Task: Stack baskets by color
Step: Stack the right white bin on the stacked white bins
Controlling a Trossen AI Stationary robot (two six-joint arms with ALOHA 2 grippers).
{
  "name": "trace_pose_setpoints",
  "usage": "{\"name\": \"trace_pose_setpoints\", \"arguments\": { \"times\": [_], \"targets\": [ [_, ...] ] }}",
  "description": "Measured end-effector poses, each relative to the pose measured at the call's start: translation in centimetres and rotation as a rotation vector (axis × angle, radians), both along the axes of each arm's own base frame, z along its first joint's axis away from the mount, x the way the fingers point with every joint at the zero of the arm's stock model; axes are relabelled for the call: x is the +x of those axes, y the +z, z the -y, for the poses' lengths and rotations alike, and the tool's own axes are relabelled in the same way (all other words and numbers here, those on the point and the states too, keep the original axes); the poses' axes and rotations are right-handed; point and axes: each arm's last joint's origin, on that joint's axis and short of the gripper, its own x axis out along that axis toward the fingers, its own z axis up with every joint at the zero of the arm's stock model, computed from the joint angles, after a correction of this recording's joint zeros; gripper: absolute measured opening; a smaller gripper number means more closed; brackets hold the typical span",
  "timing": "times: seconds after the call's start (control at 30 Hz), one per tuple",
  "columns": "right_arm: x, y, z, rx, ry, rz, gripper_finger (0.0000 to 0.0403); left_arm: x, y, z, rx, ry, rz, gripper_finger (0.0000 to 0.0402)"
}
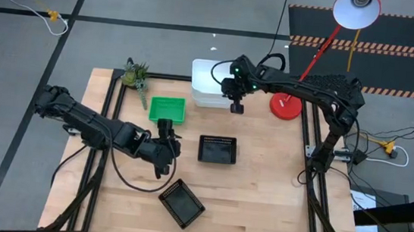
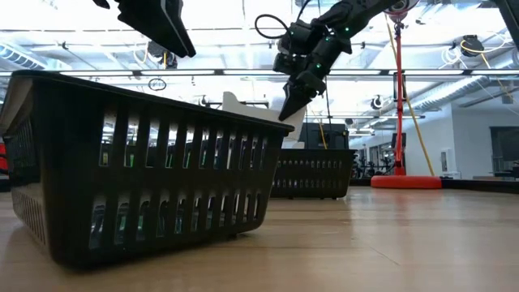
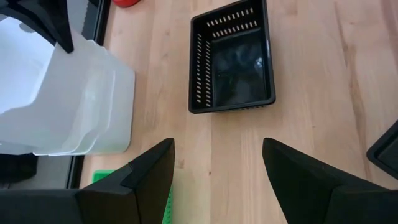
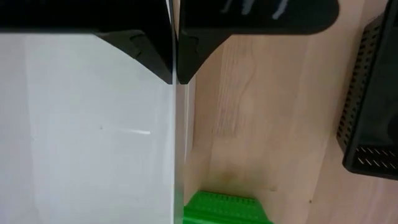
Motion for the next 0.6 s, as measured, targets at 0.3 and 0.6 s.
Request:
{"name": "trace_pose_setpoints", "arguments": {
  "times": [0.3, 0.6],
  "targets": [
    [-0.26, 0.08, 0.57, 0.001, -0.023, 0.010, 0.0000, 0.04, 0.03, 0.02, 0.003, -0.006, 0.003, 0.0246],
    [0.00, -0.47, 0.83, 0.011, -0.031, 0.008, 0.0002, 0.07, 0.05, 0.03, 0.004, -0.008, 0.006, 0.0246]
  ]
}}
